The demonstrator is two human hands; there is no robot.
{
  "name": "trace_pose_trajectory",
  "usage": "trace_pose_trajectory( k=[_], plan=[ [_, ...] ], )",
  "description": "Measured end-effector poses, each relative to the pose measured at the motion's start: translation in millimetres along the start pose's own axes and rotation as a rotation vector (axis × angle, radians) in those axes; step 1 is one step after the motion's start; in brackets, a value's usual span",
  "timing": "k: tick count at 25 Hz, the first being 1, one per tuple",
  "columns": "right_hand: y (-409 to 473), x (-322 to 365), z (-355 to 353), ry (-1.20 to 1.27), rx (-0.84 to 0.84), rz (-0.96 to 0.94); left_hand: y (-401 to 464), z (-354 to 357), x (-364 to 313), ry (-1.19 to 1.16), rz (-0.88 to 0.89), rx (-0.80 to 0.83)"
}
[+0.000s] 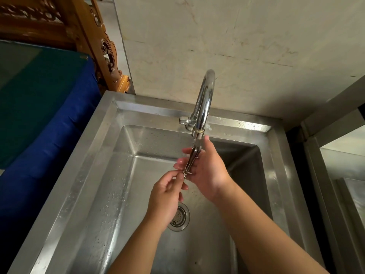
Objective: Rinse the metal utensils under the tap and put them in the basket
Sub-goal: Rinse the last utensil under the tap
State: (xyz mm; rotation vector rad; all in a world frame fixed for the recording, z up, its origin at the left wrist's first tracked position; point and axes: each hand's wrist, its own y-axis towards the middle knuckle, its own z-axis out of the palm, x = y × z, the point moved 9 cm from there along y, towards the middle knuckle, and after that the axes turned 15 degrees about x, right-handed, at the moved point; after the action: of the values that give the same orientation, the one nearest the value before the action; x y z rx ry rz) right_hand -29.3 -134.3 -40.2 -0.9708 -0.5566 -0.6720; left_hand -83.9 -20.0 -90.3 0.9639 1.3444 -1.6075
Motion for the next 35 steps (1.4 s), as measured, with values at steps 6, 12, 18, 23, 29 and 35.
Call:
trace_pose_trajectory(
  k=[6, 12, 18, 23, 29, 35],
  plan=[
    [7.3, 14.3, 18.0, 0.071, 0.029, -0.048, 6.7, -3.9, -11.0, -0.006, 0.041, 0.008],
    [7.3, 21.2, 20.1, -0.150, 0.052, -0.225, 16.2, -5.4, -19.5, 0.015, 0.058, -0.023],
    [4.2, 12.9, 18.1, -0.316, 0.014, -0.269, 22.3, -6.0, -16.2, -0.033, 0.067, -0.068],
    [4.1, 13.6, 14.3, -0.273, 0.076, -0.280, 18.8, -8.0, -11.5, -0.001, 0.076, -0.072],
    [1.4, 22.4, 6.7, -0.249, 0.074, -0.310, 23.1, 1.8, -12.3, -0.131, 0.023, 0.078],
    [-0.3, 26.0, 3.4, -0.201, 0.031, -0.386, 25.3, 5.9, -25.7, 0.005, 0.022, 0.113]
  ],
)
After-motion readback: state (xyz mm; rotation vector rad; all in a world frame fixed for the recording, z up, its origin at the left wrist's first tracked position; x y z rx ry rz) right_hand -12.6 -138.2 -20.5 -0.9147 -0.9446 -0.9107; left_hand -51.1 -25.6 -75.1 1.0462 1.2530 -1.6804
